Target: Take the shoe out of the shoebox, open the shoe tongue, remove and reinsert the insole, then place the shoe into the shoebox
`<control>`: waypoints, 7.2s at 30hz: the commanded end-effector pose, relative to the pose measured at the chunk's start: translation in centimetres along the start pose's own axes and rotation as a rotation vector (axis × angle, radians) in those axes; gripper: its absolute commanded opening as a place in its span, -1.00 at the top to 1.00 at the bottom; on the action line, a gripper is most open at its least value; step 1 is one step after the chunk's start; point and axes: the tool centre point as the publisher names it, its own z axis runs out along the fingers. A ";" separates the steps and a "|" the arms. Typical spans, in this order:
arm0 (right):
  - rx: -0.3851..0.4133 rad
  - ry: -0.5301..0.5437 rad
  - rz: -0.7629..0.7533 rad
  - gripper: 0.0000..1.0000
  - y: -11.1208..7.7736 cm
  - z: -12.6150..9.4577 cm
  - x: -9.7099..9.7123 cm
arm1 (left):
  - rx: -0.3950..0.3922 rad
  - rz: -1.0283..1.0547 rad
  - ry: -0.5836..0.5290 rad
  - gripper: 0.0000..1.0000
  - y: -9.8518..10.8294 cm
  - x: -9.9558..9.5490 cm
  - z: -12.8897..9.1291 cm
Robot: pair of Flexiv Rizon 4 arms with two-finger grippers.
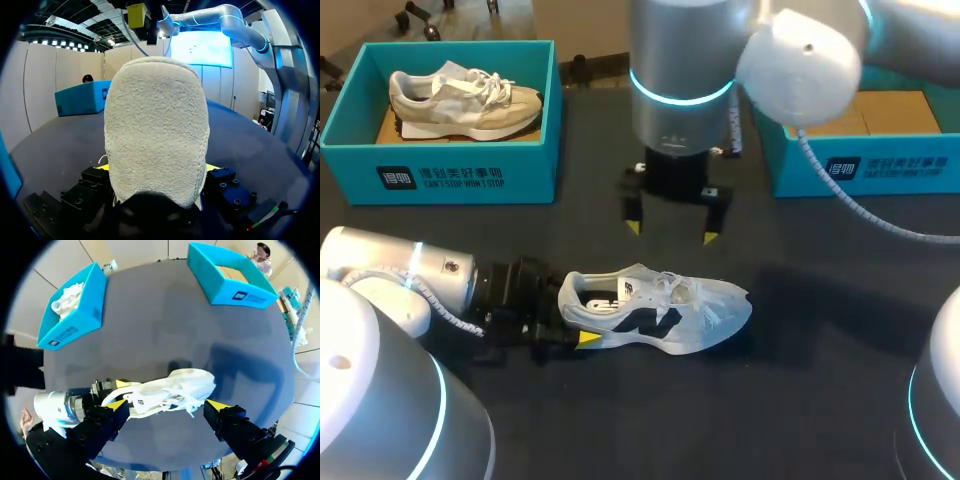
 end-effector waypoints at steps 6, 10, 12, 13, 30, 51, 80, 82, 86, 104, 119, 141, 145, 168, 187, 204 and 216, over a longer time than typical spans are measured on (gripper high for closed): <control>-0.007 -0.103 0.059 -1.00 -2.0 3.0 5.9 | -0.005 -0.001 0.003 1.00 0.3 0.0 0.2; -0.027 -0.122 0.043 -1.00 -2.5 3.7 6.3 | -0.005 -0.001 0.003 1.00 0.3 0.0 0.2; -0.039 -0.138 0.031 -1.00 -2.7 4.0 6.5 | -0.005 -0.001 0.003 1.00 0.3 0.0 0.2; -0.043 -0.153 0.035 -1.00 -2.9 4.1 6.6 | -0.005 -0.001 0.003 1.00 0.3 0.0 0.2; -0.040 -0.253 -0.004 -1.00 -4.4 7.7 6.6 | -0.005 -0.001 0.003 1.00 0.3 0.0 0.2; -0.078 -0.381 0.107 -1.00 -4.1 10.1 4.1 | -0.005 -0.001 0.003 1.00 0.3 0.0 0.2; -0.069 -0.540 0.280 -1.00 -4.1 9.8 -0.4 | -0.005 -0.001 0.003 1.00 0.3 0.0 0.2; -0.069 -0.544 0.285 -0.85 -4.2 9.7 -0.7 | -0.005 -0.001 0.003 1.00 0.3 0.0 0.2; -0.069 -0.544 0.285 -0.85 -4.2 9.7 -0.7 | -0.005 -0.001 0.003 1.00 0.3 0.0 0.2; -0.069 -0.544 0.285 -0.85 -4.2 9.7 -0.7 | -0.005 -0.001 0.003 1.00 0.3 0.0 0.2; -0.097 -0.484 0.256 1.00 -2.9 8.4 -0.3 | -0.005 -0.001 0.003 1.00 0.3 0.0 0.2; -0.091 -0.504 0.310 1.00 -2.6 7.5 -3.4 | -0.005 -0.001 0.003 1.00 0.3 0.0 0.2; -0.090 -0.517 0.330 0.99 -2.4 7.3 -4.2 | -0.005 -0.001 0.003 1.00 0.3 0.0 0.2; -0.024 -0.586 0.428 -0.70 -3.6 9.9 -6.9 | -0.005 -0.001 0.003 1.00 0.3 0.0 0.2; -0.093 -0.683 0.463 -1.00 -3.5 6.7 -7.8 | -0.005 -0.001 0.003 1.00 0.3 0.0 0.2; -0.097 -0.652 0.444 -1.00 -3.8 6.6 -8.1 | -0.005 -0.001 0.003 1.00 0.3 0.0 0.2; -0.097 -0.652 0.444 -1.00 -3.8 6.6 -8.1 | -0.005 -0.001 0.003 1.00 0.3 0.0 0.2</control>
